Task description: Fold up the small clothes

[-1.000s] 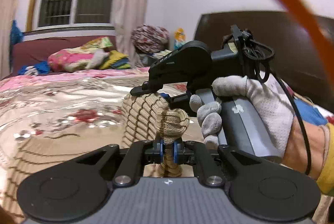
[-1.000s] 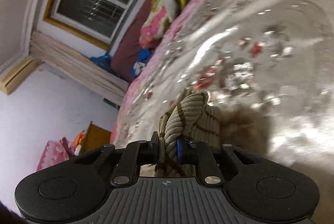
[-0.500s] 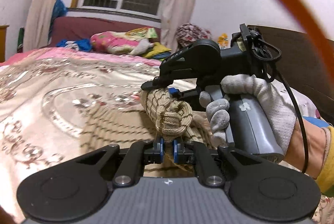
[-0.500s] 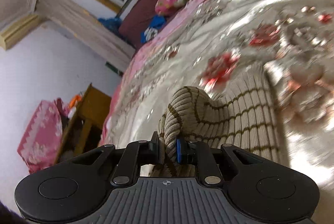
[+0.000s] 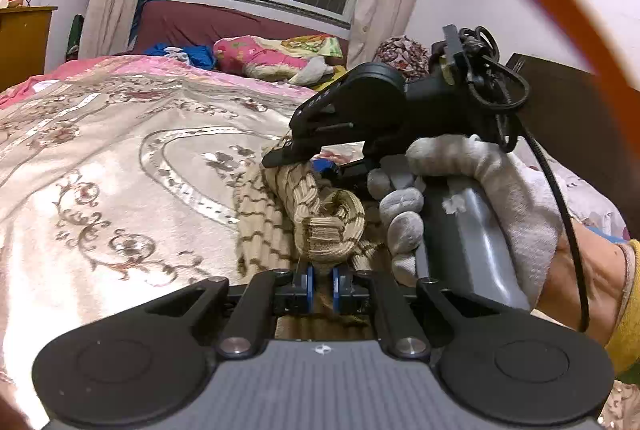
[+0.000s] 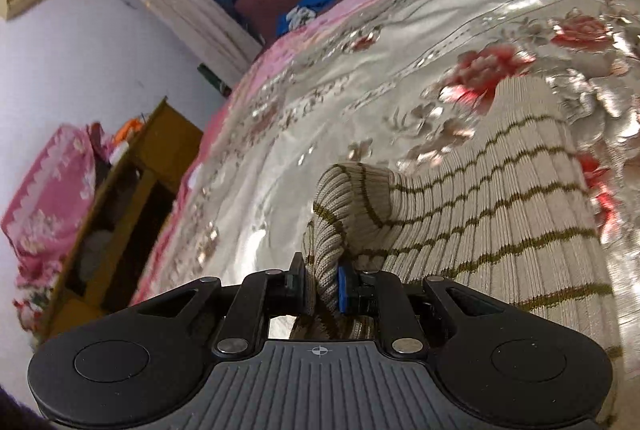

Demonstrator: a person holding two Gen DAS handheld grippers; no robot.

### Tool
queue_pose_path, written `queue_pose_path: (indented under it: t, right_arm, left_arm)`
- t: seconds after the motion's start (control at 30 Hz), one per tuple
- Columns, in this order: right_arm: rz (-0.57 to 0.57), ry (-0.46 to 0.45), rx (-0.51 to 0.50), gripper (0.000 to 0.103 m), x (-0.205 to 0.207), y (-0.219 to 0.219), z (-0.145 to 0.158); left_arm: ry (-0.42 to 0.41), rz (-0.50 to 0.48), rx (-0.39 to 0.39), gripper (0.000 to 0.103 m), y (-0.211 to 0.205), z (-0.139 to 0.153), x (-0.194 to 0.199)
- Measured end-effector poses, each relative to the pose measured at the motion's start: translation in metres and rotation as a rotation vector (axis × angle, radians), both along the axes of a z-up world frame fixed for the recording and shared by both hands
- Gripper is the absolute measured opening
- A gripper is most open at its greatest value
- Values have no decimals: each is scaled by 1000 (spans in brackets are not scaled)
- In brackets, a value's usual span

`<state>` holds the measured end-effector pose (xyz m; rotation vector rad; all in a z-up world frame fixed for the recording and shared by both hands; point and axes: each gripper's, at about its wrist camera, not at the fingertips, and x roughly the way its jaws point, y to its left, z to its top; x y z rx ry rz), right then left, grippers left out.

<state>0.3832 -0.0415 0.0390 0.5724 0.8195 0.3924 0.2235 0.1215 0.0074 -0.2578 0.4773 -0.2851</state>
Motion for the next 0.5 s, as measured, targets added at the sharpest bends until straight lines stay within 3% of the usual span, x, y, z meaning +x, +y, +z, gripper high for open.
queue_pose_path:
  t: [0.3, 0.5]
  right_arm:
    - [33, 35, -39, 22, 5, 24, -9]
    - [57, 51, 12, 28, 4, 25, -6]
  left_arm:
    - [50, -1, -16, 16, 13, 0, -12]
    - [-2, 48, -15, 16, 20, 15, -28]
